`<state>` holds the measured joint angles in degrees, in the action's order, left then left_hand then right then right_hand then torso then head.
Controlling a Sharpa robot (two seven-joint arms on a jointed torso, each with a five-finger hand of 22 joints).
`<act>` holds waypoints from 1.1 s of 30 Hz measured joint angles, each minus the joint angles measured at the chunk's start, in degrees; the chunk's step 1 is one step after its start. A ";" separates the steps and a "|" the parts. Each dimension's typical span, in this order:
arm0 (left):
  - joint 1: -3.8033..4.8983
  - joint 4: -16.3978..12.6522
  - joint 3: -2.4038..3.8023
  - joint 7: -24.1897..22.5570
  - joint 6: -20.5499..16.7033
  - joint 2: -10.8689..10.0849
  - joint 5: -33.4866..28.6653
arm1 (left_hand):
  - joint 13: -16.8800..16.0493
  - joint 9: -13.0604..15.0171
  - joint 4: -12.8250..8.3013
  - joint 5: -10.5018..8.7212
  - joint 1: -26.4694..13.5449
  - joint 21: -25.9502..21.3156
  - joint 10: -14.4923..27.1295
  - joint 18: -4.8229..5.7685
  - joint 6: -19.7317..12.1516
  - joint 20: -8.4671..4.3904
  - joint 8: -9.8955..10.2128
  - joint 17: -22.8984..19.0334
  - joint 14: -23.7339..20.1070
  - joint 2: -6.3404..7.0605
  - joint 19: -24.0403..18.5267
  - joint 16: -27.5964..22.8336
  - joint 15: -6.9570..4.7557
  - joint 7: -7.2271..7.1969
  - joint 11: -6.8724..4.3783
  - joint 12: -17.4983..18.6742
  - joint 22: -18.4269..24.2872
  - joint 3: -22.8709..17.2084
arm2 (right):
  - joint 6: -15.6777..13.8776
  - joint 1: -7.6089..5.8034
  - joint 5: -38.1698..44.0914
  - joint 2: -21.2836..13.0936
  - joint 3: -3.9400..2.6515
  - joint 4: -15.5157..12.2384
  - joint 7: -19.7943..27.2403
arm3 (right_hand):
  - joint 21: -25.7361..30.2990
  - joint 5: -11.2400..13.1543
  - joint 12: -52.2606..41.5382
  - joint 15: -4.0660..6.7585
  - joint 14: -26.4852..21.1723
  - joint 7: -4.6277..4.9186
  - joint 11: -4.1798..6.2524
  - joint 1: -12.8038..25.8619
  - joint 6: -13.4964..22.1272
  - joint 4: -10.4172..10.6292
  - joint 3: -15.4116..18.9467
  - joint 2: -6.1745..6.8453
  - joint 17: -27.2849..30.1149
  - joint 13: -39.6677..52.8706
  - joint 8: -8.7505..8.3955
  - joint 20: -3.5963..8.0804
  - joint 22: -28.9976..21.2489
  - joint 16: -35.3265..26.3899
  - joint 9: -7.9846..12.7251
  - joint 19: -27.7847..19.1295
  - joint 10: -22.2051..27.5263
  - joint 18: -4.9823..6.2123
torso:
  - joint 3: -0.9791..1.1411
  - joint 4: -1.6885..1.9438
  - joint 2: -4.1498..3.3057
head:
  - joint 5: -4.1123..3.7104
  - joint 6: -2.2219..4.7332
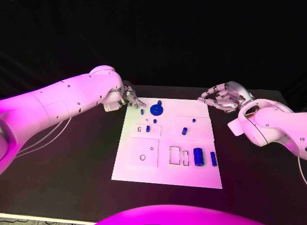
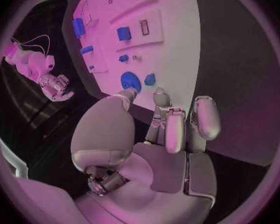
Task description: Assemble the parts on the task board
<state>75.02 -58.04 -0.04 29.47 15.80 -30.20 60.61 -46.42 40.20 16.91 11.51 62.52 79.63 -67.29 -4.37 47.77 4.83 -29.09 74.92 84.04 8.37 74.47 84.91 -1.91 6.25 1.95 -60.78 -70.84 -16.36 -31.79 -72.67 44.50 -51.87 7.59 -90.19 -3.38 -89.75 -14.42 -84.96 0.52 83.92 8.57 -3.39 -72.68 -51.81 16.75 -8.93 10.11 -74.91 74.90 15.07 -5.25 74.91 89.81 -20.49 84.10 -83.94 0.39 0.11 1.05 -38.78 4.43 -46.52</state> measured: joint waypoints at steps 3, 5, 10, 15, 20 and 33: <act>0.00 1.43 -0.15 0.01 0.51 0.73 0.42 | -0.29 -0.17 0.01 0.00 -0.11 0.01 0.00 0.00 0.00 -0.01 0.00 0.00 0.00 -0.10 -0.01 0.00 0.00 0.00 0.00 -0.13 -0.23 0.01 | -0.02 0.00 0.00 0.01 0.00 -0.01 0.01 | 0.00 0.00 0.00 0.00 0.00 0.00 0.00 0.00 0.00 0.00 0.00 0.00 0.00 0.00 0.00 0.00 0.00 0.00 0.00 0.00 0.00 0.00 | -0.01 -0.04 -0.05 | 0.01 0.04; 0.00 2.23 -0.21 0.00 0.65 1.13 0.61 | -0.61 -0.23 -0.16 0.00 -0.24 0.24 -0.21 0.00 0.00 -0.01 0.00 0.00 0.00 -0.24 -0.01 0.00 0.00 0.00 -0.20 -0.48 -0.47 0.17 | -0.04 0.00 0.00 0.02 0.00 -0.03 0.02 | 0.00 0.00 0.00 0.00 0.00 0.00 0.00 0.00 0.00 0.00 0.00 0.00 0.00 0.00 0.00 0.00 0.00 0.00 0.00 0.00 0.00 0.00 | -0.04 -0.07 -0.06 | 0.01 0.04; 0.00 3.26 -0.27 -0.08 0.69 1.61 0.68 | -1.03 -0.34 0.00 0.00 -0.24 0.24 -0.41 0.00 0.19 0.01 0.00 0.00 0.00 -0.24 0.41 0.23 0.00 -0.20 -0.01 -0.85 -0.79 0.33 | -0.07 0.00 0.00 0.07 0.01 -0.04 0.03 | 0.00 0.00 0.00 0.00 0.00 0.00 0.00 0.00 0.00 0.00 0.00 0.00 0.00 0.00 0.00 0.00 0.00 0.00 0.00 0.00 0.00 0.00 | -0.04 -0.06 -0.04 | -0.09 -0.08; 0.00 3.88 -0.35 -0.22 0.69 2.10 0.54 | -1.41 -0.54 -0.09 0.00 -0.24 0.61 -0.85 0.00 0.62 -0.21 0.00 0.00 0.00 -0.24 0.60 0.58 0.00 -0.25 -0.20 -1.31 -1.03 0.42 | -0.08 0.00 0.00 0.20 0.01 -0.03 0.03 | 0.00 0.00 0.00 0.00 0.00 0.00 0.00 0.00 0.00 0.00 0.00 0.00 0.01 0.00 0.00 0.00 -0.01 0.00 0.00 0.00 0.00 0.00 | -0.04 0.03 0.06 | -0.13 -0.26; -0.01 4.49 -0.70 -0.35 1.08 2.60 0.33 | -1.78 -0.75 -0.15 0.00 -0.24 0.63 -1.23 0.01 1.31 -0.01 0.00 -0.01 0.00 -0.24 0.79 0.91 0.00 -0.32 -0.40 -1.62 -1.37 0.49 | -0.08 0.00 0.00 0.36 0.01 0.02 0.04 | 0.00 0.00 0.00 0.00 0.00 0.00 0.00 0.00 0.00 0.00 0.00 0.00 -0.02 0.00 0.00 0.00 0.04 0.00 0.00 0.00 0.00 0.00 | -0.03 0.04 0.09 | -0.13 -0.34; -0.26 5.44 -1.26 -0.95 1.82 3.66 -0.80 | -2.18 -1.06 -0.16 0.00 0.11 0.90 -1.44 0.01 1.71 -0.22 0.00 -0.01 0.00 -0.60 0.99 1.17 0.00 -0.73 -0.61 -1.96 -1.84 0.48 | -0.09 0.00 0.01 0.53 0.00 0.08 0.04 | 0.00 0.00 0.00 0.00 0.00 0.00 0.00 0.00 0.00 0.00 0.00 0.00 -0.03 0.00 0.00 0.00 0.03 0.00 0.00 0.00 0.00 0.00 | -0.01 0.00 0.07 | -0.27 -0.22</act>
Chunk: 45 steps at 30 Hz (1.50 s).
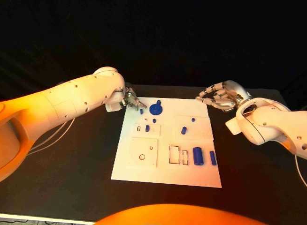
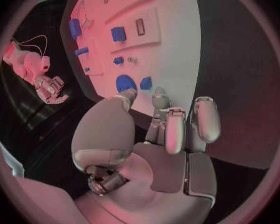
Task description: Assemble the parts on the task board
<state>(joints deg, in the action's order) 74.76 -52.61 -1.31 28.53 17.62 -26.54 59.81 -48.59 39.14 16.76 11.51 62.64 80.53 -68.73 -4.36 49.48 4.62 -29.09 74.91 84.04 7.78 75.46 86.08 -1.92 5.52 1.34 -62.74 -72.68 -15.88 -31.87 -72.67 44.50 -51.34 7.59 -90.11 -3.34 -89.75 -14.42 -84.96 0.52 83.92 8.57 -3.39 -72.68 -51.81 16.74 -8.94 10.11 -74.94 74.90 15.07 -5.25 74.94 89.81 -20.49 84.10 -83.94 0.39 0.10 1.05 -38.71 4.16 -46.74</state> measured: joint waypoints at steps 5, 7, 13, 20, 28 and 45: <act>-0.02 0.09 -0.03 -0.28 -0.03 0.25 -0.36 | -0.12 -0.14 0.00 0.00 0.31 0.22 -0.41 0.00 0.43 0.00 0.00 0.00 0.00 -0.31 0.42 0.00 0.00 -0.03 0.00 -0.23 -0.20 0.00 | 0.00 0.00 0.00 0.14 0.00 0.06 0.00 | 0.00 0.00 0.00 0.00 0.00 0.00 0.00 0.00 0.00 0.00 0.00 0.00 0.00 0.00 0.00 0.00 0.00 0.00 0.00 0.00 0.00 0.00 | 0.03 0.01 0.00 | -0.01 0.02; -0.03 0.11 -0.03 -0.37 -0.03 0.29 -0.48 | -0.17 -0.14 0.00 0.00 0.31 0.22 -0.41 0.01 0.43 0.00 0.00 0.00 0.00 -0.31 0.42 0.00 0.00 -0.03 0.00 -0.23 -0.20 0.00 | 0.00 0.00 0.00 0.19 0.00 0.10 0.00 | 0.00 0.00 0.00 0.00 0.00 0.00 0.00 0.00 0.00 0.00 0.00 0.00 0.01 0.02 0.00 0.00 -0.01 0.00 0.00 0.00 0.00 0.00 | 0.04 0.03 0.01 | -0.03 0.02; -0.04 0.12 -0.08 -0.55 0.02 0.34 -0.67 | -0.28 -0.37 0.00 0.00 1.01 0.41 -0.71 0.01 1.12 -0.12 -0.31 0.00 0.00 -1.01 0.54 0.23 0.00 -0.31 -0.30 -0.49 -0.43 0.00 | 0.01 0.00 0.01 0.27 0.00 0.18 0.00 | 0.00 0.00 0.00 0.00 0.00 0.00 0.00 0.00 0.00 0.00 0.00 0.00 0.01 0.04 0.00 0.00 -0.01 0.00 0.00 0.00 0.00 0.00 | 0.05 0.03 0.05 | -0.10 0.02; -0.05 0.13 -0.13 -0.60 0.22 0.37 -0.77 | -0.31 -0.55 -0.13 0.00 2.69 0.43 -0.91 0.01 1.91 -0.21 -0.69 0.00 -0.19 -1.63 0.62 0.44 -0.23 -0.62 -0.51 -0.49 -0.60 -0.37 | 0.01 0.00 0.01 0.30 0.03 0.22 0.00 | 0.00 0.00 0.00 0.00 0.00 0.00 0.00 0.00 0.00 0.00 0.00 0.00 0.01 0.04 0.00 0.00 -0.02 0.00 0.01 0.00 0.00 0.00 | 0.04 0.03 0.05 | -0.21 0.01; -0.06 0.13 -0.15 -0.63 0.50 0.41 -0.79 | -0.31 -0.54 -0.24 0.00 4.98 0.43 -1.13 0.01 2.77 -0.41 -1.46 0.00 0.12 -2.10 0.82 0.44 -0.54 -1.12 -0.72 -0.67 -0.73 -1.37 | 0.01 0.00 0.01 0.33 0.01 0.25 0.00 | 0.00 0.00 0.00 0.00 0.00 0.00 0.00 0.00 0.00 0.00 0.00 0.00 0.02 0.04 0.00 0.00 -0.02 0.00 0.05 0.00 0.00 0.00 | 0.00 0.03 0.05 | -0.22 0.03; -0.07 0.22 -0.16 -0.77 0.95 0.44 -0.82 | -0.27 -0.32 -0.98 -0.01 10.76 0.62 -1.63 0.01 2.98 -0.61 -2.06 0.00 -0.08 -2.51 1.03 0.67 -1.16 -1.33 -1.23 -0.67 -1.06 -4.96 | 0.01 0.00 0.04 0.37 0.01 0.27 0.00 | 0.00 -0.22 0.00 0.00 0.00 0.00 0.00 0.00 0.00 0.00 0.00 0.00 0.03 0.03 0.00 0.00 -0.03 0.00 0.04 0.00 0.00 0.00 | -0.01 0.04 0.03 | -0.27 -0.13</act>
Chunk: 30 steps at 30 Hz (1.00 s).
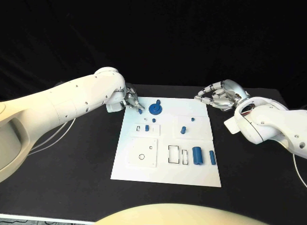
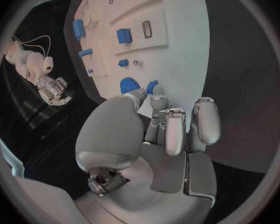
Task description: Assemble the parts on the task board
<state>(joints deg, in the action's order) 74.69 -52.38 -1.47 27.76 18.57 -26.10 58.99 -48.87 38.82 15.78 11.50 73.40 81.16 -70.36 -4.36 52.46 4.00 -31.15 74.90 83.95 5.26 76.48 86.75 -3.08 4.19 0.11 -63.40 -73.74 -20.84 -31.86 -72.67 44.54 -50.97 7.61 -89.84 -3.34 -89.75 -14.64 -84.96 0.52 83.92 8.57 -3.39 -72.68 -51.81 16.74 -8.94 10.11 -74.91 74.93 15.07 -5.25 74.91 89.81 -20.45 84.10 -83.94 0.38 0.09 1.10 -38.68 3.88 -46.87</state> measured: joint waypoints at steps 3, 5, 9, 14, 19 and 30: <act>0.02 0.01 0.00 -0.06 0.18 -0.02 -0.01 | 0.08 0.04 -0.42 -0.02 1.66 0.00 -0.20 0.00 0.20 0.00 -0.28 0.00 0.00 0.24 0.00 0.27 0.00 -0.19 -0.20 0.00 -0.12 -1.30 | 0.00 0.00 0.00 0.00 0.00 0.00 0.00 | 0.00 0.00 0.00 0.00 0.00 0.00 0.00 0.00 0.00 0.00 0.00 0.00 0.00 0.00 0.00 0.00 0.00 0.00 0.00 0.00 0.00 0.01 | 0.01 -0.01 -0.01 | 0.03 -0.01; 0.04 0.02 0.01 -0.10 0.30 -0.03 -0.03 | 0.14 0.04 -0.84 -0.12 2.74 0.00 -0.20 0.00 0.17 0.00 -0.27 0.00 0.00 0.55 0.00 0.27 0.00 -0.22 -0.20 0.00 -0.19 -2.72 | 0.00 0.00 0.00 0.00 0.00 0.00 0.00 | 0.00 0.00 0.00 0.00 0.00 0.00 0.00 0.00 0.00 0.00 0.00 0.00 0.00 0.00 0.00 0.00 0.00 0.00 0.00 0.00 0.00 0.00 | 0.01 -0.01 -0.02 | 0.03 -0.02; 0.05 0.13 0.02 -0.20 0.53 -0.04 -0.11 | 0.21 0.06 -0.86 -0.34 3.96 0.00 -0.21 0.00 -0.15 0.00 -0.61 0.00 0.00 1.12 0.00 0.27 0.00 -0.32 -0.18 0.00 -0.27 -4.50 | -0.01 0.00 0.01 0.00 0.00 0.00 0.00 | 0.00 0.00 0.00 0.00 0.00 0.00 0.00 0.00 0.00 0.00 0.00 0.00 0.01 -0.01 0.00 0.00 0.00 0.00 0.00 0.00 0.00 0.00 | 0.02 -0.01 -0.02 | 0.05 -0.02; 0.06 0.24 0.02 -0.29 0.63 -0.09 -0.27 | 0.21 0.21 0.52 -0.50 5.22 0.19 -0.63 0.00 -0.26 0.00 -0.84 0.05 0.00 1.55 0.00 0.51 0.00 -0.22 -0.41 0.00 -0.46 -5.88 | -0.01 0.00 0.01 0.00 0.00 -0.01 0.00 | 0.00 0.00 0.00 0.00 0.00 0.00 0.00 0.00 0.00 0.00 0.00 0.00 0.01 -0.01 0.00 0.00 -0.01 0.00 0.00 0.00 0.00 0.00 | 0.04 -0.03 -0.02 | 0.10 -0.10; 0.02 0.22 -0.05 -0.37 0.62 -0.47 -0.67 | 0.25 1.03 2.29 -0.19 5.53 0.28 -1.19 0.00 -0.46 -0.02 -1.82 0.05 0.00 1.93 0.02 0.51 0.00 -0.02 -0.27 0.00 -0.83 -7.64 | -0.01 0.00 0.01 0.00 -0.02 0.00 0.00 | 0.00 0.00 0.00 0.00 0.00 0.00 0.00 0.00 0.00 0.00 0.00 0.00 0.01 -0.01 0.00 0.00 -0.01 0.00 0.00 0.00 0.00 0.00 | 0.04 -0.03 -0.01 | 0.12 -0.08; 0.00 -4.99 -0.11 -1.64 -1.64 -4.45 -4.71 | -1.52 3.07 -0.85 5.60 0.98 1.55 -3.69 0.00 0.88 -0.61 -3.27 0.04 -0.01 6.93 1.44 0.82 0.01 -0.37 -0.83 -0.68 -1.21 -14.59 | -0.05 0.00 0.02 -0.14 0.00 0.07 0.03 | 0.00 0.00 0.00 0.00 0.00 0.00 0.00 0.00 0.00 0.00 0.00 0.00 0.01 -0.01 0.00 0.00 0.03 0.00 0.00 0.00 0.00 0.00 | 0.04 0.05 0.08 | 0.43 -0.02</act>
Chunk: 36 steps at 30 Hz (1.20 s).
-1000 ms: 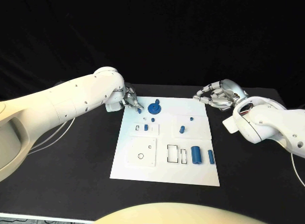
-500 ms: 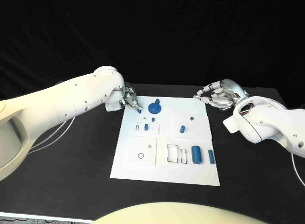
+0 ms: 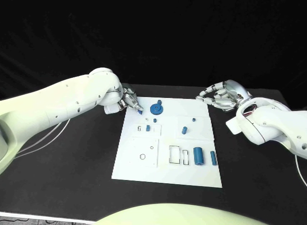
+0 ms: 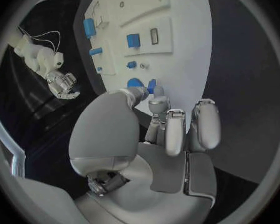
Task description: Assemble the parts on the task board
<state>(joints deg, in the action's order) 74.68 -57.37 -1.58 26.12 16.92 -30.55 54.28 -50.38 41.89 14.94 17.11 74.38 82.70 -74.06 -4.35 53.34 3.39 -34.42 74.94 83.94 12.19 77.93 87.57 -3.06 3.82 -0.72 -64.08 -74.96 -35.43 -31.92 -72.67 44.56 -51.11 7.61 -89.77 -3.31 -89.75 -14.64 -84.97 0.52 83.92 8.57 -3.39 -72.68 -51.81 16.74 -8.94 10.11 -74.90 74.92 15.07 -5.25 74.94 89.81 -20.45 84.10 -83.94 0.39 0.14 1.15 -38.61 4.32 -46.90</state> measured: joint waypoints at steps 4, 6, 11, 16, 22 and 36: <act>0.01 -4.27 0.00 -0.85 -1.90 -2.97 -2.21 | -1.19 0.31 -0.11 3.42 -1.04 0.63 -1.21 0.00 0.97 -0.23 -0.02 0.00 0.09 1.03 1.04 0.23 -0.52 -0.26 -0.15 -0.83 0.00 0.10 | -0.03 0.00 0.00 -0.14 0.00 0.00 0.01 | 0.00 -0.23 0.00 0.00 0.00 0.00 0.00 0.00 0.00 0.00 0.00 0.00 -0.05 0.00 0.00 0.00 0.01 0.00 0.00 0.00 0.00 0.00 | 0.00 0.02 0.05 | 0.11 0.02; 0.02 -6.51 0.00 -1.22 -2.86 -4.50 -3.00 | -1.58 0.31 -0.26 4.22 -1.17 0.63 -1.33 0.01 1.17 -0.31 -0.02 0.00 0.09 1.16 1.12 0.23 -0.52 -0.44 -0.28 -0.96 0.00 0.25 | -0.05 0.01 0.00 -0.20 0.00 0.00 0.02 | 0.00 -0.23 0.00 0.00 0.00 0.00 0.00 0.00 0.00 0.00 0.00 0.00 -0.05 0.00 0.00 0.00 0.01 0.00 0.00 0.00 0.00 0.00 | 0.00 0.05 0.07 | 0.20 0.02; 0.02 -12.53 0.02 -2.10 -5.35 -8.20 -4.20 | -2.19 0.31 -0.42 5.49 -1.60 0.89 -1.86 0.93 1.70 -0.51 -0.02 -0.01 0.09 1.59 1.73 0.23 -0.52 -0.56 -0.42 -1.14 0.01 0.41 | -0.10 0.01 0.00 -0.38 -0.01 -0.01 0.04 | 0.00 -0.23 0.00 0.00 0.00 0.00 0.00 0.00 0.00 0.00 0.00 0.00 -0.04 0.00 0.00 0.00 0.00 0.00 0.00 0.00 0.00 0.00 | 0.01 0.12 0.14 | 0.26 0.02; -0.05 -18.23 0.03 -2.96 -7.67 -11.32 -3.26 | -2.47 0.31 -0.42 5.71 -1.65 1.13 -2.14 0.93 1.79 -0.51 -0.02 -0.01 0.09 1.64 1.74 0.23 -0.52 -0.64 -0.32 -1.38 0.01 0.41 | -0.16 0.00 0.00 -0.52 -0.01 -0.02 0.06 | 0.00 -0.23 0.00 0.00 0.00 0.00 0.00 0.00 0.00 0.00 0.00 0.00 -0.04 -0.01 0.00 0.00 0.00 0.00 0.00 0.00 0.00 0.00 | 0.00 0.19 0.15 | 0.40 -0.10; -1.05 -23.06 -0.11 -3.70 -10.07 -13.59 1.52 | -2.74 0.32 -0.57 6.06 -1.73 1.34 -2.38 0.92 2.18 -0.59 -0.01 -0.01 -0.11 1.72 2.08 0.23 -0.71 -0.64 -0.49 -1.60 0.01 0.56 | -0.22 0.01 0.00 -0.72 -0.01 -0.04 0.08 | 0.00 -0.23 0.00 0.00 0.00 0.00 0.00 0.00 0.00 0.00 0.00 0.00 -0.04 -0.01 0.00 0.00 -0.01 0.00 0.00 0.00 0.00 0.00 | -0.04 0.26 0.16 | 0.53 -0.32; -4.00 -27.26 -0.51 -3.68 -15.14 -15.39 10.25 | -3.01 0.38 -0.57 6.06 -1.88 1.34 -2.58 0.91 2.39 -0.52 0.01 -0.02 0.10 1.86 2.15 0.23 -0.92 -0.82 -0.68 -1.81 0.02 0.56 | -0.30 0.16 0.00 -0.98 -0.01 -0.09 0.11 | 0.00 -0.23 0.00 0.00 0.00 0.00 0.00 0.00 0.00 0.00 0.00 0.00 -0.03 -0.01 0.00 0.00 -0.02 0.00 -0.01 0.00 0.00 0.00 | -0.10 0.23 0.11 | 0.93 -0.51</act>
<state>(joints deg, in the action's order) 70.68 -84.62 -2.08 22.44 1.78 -45.94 64.54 -53.39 42.27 14.36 23.17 72.50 84.04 -76.64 -3.44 55.74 2.87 -34.41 74.92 84.04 14.05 80.08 87.80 -3.98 3.01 -1.40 -65.89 -74.94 -34.87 -32.22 -72.51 44.56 -52.09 7.60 -89.86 -3.20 -89.75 -14.86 -84.96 0.52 83.92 8.57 -3.39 -72.68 -51.81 16.74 -8.94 10.11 -74.93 74.91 15.07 -5.25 74.93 89.81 -20.46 84.10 -83.94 0.39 0.04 1.37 -38.50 5.25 -47.41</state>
